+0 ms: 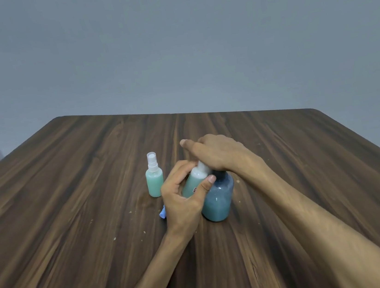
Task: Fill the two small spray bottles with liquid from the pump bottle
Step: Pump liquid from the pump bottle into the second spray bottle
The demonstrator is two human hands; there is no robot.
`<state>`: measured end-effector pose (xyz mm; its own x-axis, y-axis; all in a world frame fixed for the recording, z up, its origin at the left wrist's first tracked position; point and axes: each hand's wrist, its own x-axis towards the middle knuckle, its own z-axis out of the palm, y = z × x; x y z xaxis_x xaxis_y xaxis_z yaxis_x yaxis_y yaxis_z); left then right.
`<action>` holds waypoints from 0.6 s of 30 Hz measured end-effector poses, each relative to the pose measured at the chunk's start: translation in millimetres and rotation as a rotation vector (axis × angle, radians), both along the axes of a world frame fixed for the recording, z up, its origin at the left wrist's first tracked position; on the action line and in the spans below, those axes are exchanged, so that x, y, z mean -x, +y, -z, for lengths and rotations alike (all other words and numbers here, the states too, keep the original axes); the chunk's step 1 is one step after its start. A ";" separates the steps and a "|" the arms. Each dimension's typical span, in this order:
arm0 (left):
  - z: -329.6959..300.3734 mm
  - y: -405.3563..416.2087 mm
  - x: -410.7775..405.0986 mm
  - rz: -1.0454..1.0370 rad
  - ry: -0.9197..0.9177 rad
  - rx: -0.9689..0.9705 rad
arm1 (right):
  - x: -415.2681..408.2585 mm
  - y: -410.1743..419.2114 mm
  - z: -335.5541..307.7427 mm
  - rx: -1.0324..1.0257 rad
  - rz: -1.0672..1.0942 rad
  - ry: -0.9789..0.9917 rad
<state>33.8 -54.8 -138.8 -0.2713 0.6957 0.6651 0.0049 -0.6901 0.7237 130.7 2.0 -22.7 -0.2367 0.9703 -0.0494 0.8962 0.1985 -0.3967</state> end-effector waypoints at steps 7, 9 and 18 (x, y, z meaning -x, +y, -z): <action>-0.9 -1.0 -0.7 0.004 0.002 0.008 | -0.2 -0.1 -1.9 -0.030 -0.006 -0.003; -0.3 -0.6 -0.9 0.012 -0.003 0.018 | 1.2 1.0 1.3 -0.009 -0.005 -0.018; -0.2 -0.3 0.1 0.000 0.014 0.019 | 1.4 2.4 1.4 -0.005 -0.008 -0.036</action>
<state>33.7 -55.0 -138.6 -0.2618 0.7082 0.6557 0.0149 -0.6764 0.7364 129.3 4.4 -24.0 -0.2430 0.9686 -0.0527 0.9081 0.2081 -0.3633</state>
